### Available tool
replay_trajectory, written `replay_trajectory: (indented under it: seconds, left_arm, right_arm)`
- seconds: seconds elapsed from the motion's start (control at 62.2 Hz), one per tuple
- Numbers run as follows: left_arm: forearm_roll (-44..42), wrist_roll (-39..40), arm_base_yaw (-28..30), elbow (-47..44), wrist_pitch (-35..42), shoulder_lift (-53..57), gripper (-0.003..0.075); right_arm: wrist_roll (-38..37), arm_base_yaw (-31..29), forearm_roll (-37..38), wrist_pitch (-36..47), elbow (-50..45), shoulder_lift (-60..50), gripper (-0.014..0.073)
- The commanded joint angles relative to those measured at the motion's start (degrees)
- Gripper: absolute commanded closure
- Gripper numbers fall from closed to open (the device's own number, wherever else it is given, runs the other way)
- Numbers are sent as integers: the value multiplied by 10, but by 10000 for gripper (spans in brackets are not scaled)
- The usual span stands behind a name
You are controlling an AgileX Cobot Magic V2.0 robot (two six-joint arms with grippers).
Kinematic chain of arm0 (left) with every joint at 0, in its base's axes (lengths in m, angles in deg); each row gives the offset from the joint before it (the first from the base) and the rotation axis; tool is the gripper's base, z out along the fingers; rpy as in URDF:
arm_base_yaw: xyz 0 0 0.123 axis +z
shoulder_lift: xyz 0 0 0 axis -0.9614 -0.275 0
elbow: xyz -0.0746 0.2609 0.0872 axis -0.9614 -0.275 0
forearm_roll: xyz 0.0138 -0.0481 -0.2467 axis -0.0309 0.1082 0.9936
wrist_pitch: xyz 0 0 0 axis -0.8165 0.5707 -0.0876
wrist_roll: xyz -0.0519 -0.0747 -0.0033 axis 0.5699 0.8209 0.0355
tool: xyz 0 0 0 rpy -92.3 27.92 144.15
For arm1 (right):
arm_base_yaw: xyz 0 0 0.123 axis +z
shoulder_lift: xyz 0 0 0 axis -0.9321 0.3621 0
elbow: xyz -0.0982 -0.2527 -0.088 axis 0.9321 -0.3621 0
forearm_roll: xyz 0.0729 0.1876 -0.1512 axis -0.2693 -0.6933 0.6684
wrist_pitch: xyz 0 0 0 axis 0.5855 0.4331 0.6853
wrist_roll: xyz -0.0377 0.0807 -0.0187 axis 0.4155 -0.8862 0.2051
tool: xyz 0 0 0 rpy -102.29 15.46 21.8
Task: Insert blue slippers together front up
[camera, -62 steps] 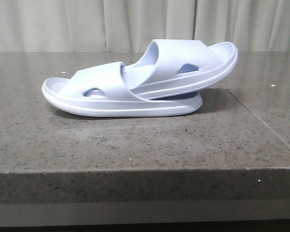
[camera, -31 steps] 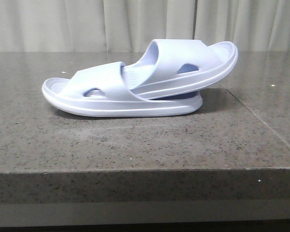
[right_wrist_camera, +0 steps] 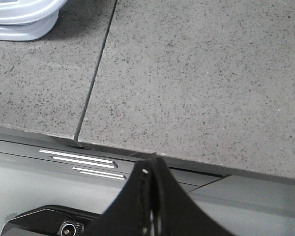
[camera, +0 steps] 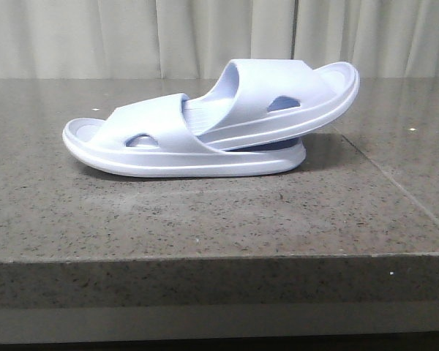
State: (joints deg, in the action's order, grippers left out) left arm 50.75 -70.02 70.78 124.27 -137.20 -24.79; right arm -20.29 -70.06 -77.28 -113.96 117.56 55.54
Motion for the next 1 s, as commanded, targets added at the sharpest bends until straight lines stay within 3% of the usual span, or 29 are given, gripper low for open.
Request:
replay_trajectory:
  seconds: [0.0, 0.112, 0.257, 0.418, 0.755, 0.98]
  left_arm:
    - [7, 6, -4, -8, 67, 26, 741]
    - [3, 6, -3, -78, 159, 85, 741]
    - [18, 6, -3, -218, 365, 174, 741]
    - [58, 6, 0, -340, 512, 258, 741]
    - [80, 6, 0, -464, 613, 362, 741]
    - [78, 6, 0, -463, 581, 361, 741]
  right_arm:
    - [0, -4, -7, 28, 13, 3, 661]
    - [0, -4, -7, 28, 13, 3, 661]
    - [0, -4, -7, 28, 13, 3, 661]
    - [0, -4, -7, 28, 13, 3, 661]
    - [0, -4, -7, 28, 13, 3, 661]
    - [0, -4, -7, 27, 13, 4, 661]
